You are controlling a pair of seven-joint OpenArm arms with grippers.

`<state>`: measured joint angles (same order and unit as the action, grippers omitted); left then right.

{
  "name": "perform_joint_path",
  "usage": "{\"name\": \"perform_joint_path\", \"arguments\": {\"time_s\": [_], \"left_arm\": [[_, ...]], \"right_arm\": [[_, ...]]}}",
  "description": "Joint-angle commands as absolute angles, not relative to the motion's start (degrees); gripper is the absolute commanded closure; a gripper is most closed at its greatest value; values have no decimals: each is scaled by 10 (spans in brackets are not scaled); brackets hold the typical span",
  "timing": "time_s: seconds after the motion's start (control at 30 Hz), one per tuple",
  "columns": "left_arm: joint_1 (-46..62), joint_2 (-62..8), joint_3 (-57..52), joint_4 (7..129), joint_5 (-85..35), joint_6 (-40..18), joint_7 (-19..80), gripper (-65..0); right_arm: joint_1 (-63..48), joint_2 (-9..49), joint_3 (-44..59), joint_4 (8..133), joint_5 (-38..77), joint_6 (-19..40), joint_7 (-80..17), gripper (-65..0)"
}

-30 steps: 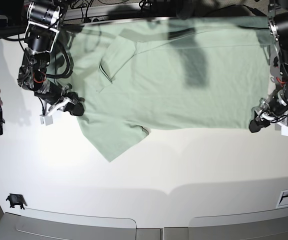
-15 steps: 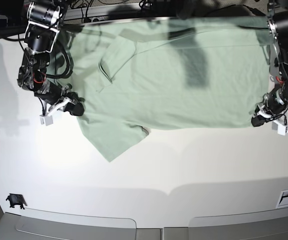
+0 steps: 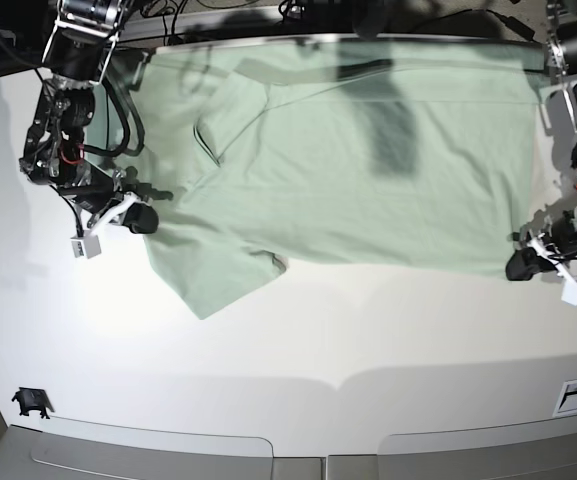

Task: Fold the T-shirt properly
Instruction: 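Lift the hem with both grippers and fold it toward the collar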

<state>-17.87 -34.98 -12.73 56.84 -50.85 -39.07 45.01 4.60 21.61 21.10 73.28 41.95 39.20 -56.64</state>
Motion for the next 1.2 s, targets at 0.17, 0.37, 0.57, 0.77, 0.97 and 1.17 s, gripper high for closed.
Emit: {"name": "perform_joint_path", "arguments": {"time_s": [0.17, 0.37, 0.57, 0.77, 0.97, 1.17], "left_arm": [[-114, -391, -131, 658, -532, -395, 458, 0], [-20, -392, -165, 759, -532, -395, 458, 0], [57, -392, -240, 840, -532, -381, 458, 0], [121, -390, -255, 856, -530, -378, 459, 0], [161, -389, -255, 856, -530, -378, 458, 0], [173, -387, -255, 856, -520, -378, 458, 0]], "right_arm": [[-22, 225, 219, 854, 502, 400, -611, 0], [-97, 225, 267, 935, 501, 400, -622, 0], [-135, 225, 336, 944, 503, 400, -636, 0], [-164, 225, 377, 944, 609, 400, -707, 0], [-186, 223, 379, 944, 615, 400, -729, 0], [-191, 224, 379, 944, 600, 400, -724, 0]]}}
